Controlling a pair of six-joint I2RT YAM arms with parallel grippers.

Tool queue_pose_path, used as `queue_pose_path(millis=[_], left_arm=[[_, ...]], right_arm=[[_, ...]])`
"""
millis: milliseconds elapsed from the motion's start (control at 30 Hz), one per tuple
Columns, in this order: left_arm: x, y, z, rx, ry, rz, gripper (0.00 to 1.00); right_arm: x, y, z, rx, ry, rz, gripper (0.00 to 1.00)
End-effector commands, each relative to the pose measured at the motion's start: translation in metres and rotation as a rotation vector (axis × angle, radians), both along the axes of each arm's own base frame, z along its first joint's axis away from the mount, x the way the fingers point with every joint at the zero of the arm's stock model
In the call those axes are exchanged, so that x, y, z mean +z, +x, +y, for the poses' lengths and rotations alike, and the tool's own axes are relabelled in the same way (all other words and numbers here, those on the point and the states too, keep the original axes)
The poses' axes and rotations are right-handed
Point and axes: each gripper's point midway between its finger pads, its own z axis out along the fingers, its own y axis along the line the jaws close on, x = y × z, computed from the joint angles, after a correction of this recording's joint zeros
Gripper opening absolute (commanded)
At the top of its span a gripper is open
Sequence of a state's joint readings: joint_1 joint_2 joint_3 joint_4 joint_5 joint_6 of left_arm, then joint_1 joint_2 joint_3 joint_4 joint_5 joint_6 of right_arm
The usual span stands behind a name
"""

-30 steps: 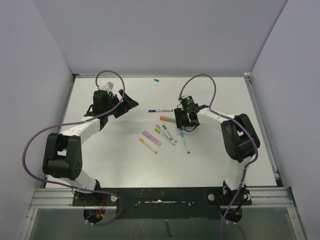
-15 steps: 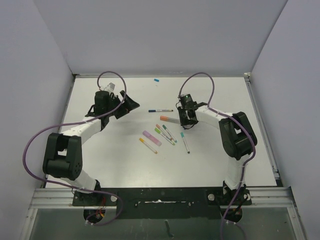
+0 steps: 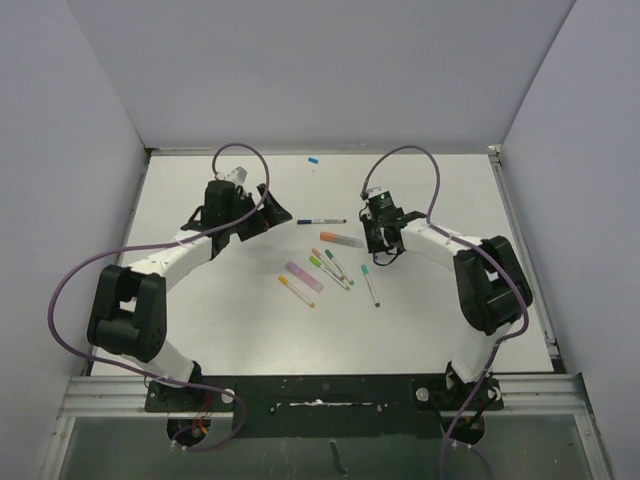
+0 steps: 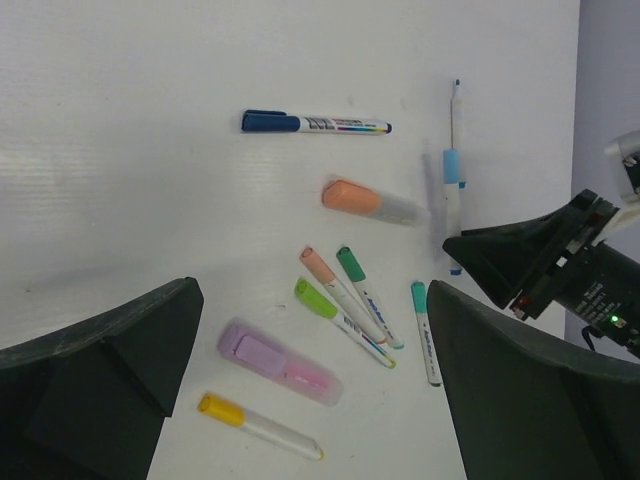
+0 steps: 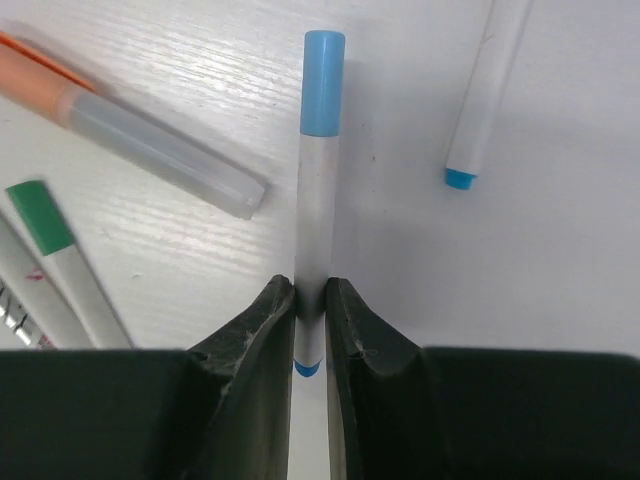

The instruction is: Open the pen caps

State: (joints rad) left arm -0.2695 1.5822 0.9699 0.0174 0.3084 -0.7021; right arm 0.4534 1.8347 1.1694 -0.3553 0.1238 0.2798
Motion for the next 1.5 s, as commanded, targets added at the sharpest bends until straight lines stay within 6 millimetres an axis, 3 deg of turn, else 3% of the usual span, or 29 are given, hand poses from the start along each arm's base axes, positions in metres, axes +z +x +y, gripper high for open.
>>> queue_pose_path(millis=[0, 133, 233, 567, 733, 867, 1100, 1467], left_arm=[[0.029, 0.012, -0.022, -0.047, -0.042, -0.083, 0.98], [0.032, 0.012, -0.045, -0.084, -0.083, -0.088, 0.98], [0.034, 0.013, -0.061, -0.102, -0.134, -0.079, 0.98], [0.040, 0.016, -0.088, -0.123, -0.175, -0.084, 0.97], [0.035, 0.015, -0.093, -0.127, -0.187, -0.075, 0.90], [0.035, 0.013, -0.096, -0.140, -0.205, -0.085, 0.76], [0.031, 0.007, -0.095, -0.144, -0.203, -0.079, 0.64], [0.029, 0.004, -0.094, -0.148, -0.205, -0.082, 0.25]], right_arm=[[0.082, 0.022, 0.022, 0.107, 0.108, -0.272, 0.03], [0.112, 0.014, 0.051, 0.251, 0.220, -0.351, 0.03], [0.123, 0.006, 0.073, 0.348, 0.277, -0.366, 0.03], [0.116, -0.014, 0.132, 0.531, 0.290, -0.331, 0.00], [0.117, -0.022, 0.153, 0.581, 0.306, -0.341, 0.00], [0.120, -0.023, 0.157, 0.585, 0.315, -0.350, 0.00], [0.125, -0.021, 0.159, 0.573, 0.324, -0.365, 0.00], [0.134, -0.019, 0.158, 0.536, 0.354, -0.388, 0.00]])
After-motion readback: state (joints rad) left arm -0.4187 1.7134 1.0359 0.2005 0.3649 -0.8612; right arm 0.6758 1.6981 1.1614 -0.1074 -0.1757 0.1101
